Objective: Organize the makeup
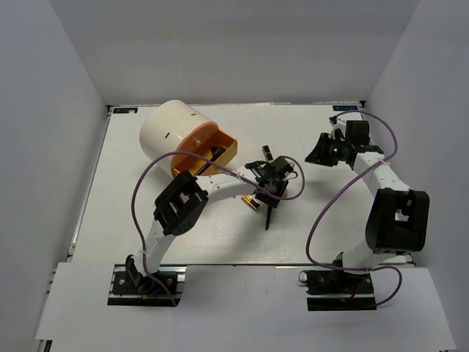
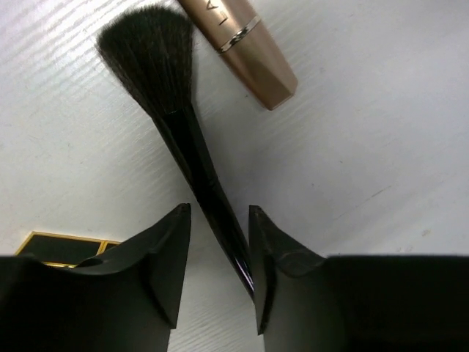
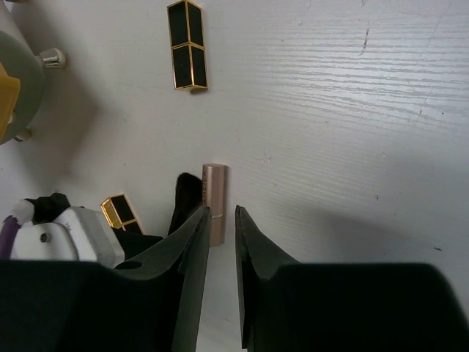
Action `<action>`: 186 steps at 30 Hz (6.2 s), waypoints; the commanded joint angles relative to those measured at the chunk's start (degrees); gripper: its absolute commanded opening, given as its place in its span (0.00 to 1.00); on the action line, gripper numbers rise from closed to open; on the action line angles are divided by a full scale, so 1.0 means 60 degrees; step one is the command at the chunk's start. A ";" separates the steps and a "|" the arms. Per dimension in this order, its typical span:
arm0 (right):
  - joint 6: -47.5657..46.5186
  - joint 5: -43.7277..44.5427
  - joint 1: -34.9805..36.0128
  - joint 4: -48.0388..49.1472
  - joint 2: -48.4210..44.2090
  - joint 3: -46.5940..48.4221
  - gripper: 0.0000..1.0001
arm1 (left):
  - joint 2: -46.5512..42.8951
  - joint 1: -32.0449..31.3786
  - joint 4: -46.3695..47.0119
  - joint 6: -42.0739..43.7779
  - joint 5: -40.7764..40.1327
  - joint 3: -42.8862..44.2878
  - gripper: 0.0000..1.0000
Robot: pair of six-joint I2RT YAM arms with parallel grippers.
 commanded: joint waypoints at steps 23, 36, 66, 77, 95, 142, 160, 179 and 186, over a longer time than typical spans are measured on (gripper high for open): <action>0.0092 -0.0619 -0.0094 0.0418 -0.0524 -0.0181 0.27 | -0.2560 0.0237 -0.0501 0.0002 -0.2234 0.1994 0.03; -0.0201 -0.1029 -0.0065 0.0301 -0.0333 -0.0211 0.45 | -0.4641 0.1965 -0.1791 0.2901 -0.4579 0.2171 0.04; -0.0977 -0.2725 0.0081 0.0316 -0.0187 -0.0196 0.13 | -0.6575 0.2947 -0.0137 0.4032 -0.2182 -0.0613 0.50; -0.1520 -0.3212 0.0155 0.0257 -0.0026 0.0009 0.00 | -0.5493 0.2742 0.0011 0.2304 0.2159 -0.1286 0.10; -0.1286 -0.3022 0.0155 0.0199 0.0121 0.0024 0.00 | -0.3002 0.2566 -0.2216 0.2917 -0.3390 0.0090 0.15; -0.1461 -0.3036 0.0155 -0.0006 0.0282 0.0126 0.00 | -0.3264 0.2933 -0.1000 0.3065 -0.5636 -0.1051 0.06; -0.1373 -0.3110 0.0155 -0.0021 0.0531 0.0434 0.00 | -0.5462 0.2918 -0.1792 0.2669 -0.5838 -0.2970 0.01; -0.1417 -0.3095 0.0155 -0.0050 0.0297 0.0170 0.00 | -0.5828 0.3006 -0.1352 0.2596 -0.6970 -0.3542 0.28; -0.1636 -0.3270 0.0477 -0.0138 0.0267 0.0199 0.00 | -0.6704 0.2757 -0.1074 0.2318 -0.4538 -0.3294 0.07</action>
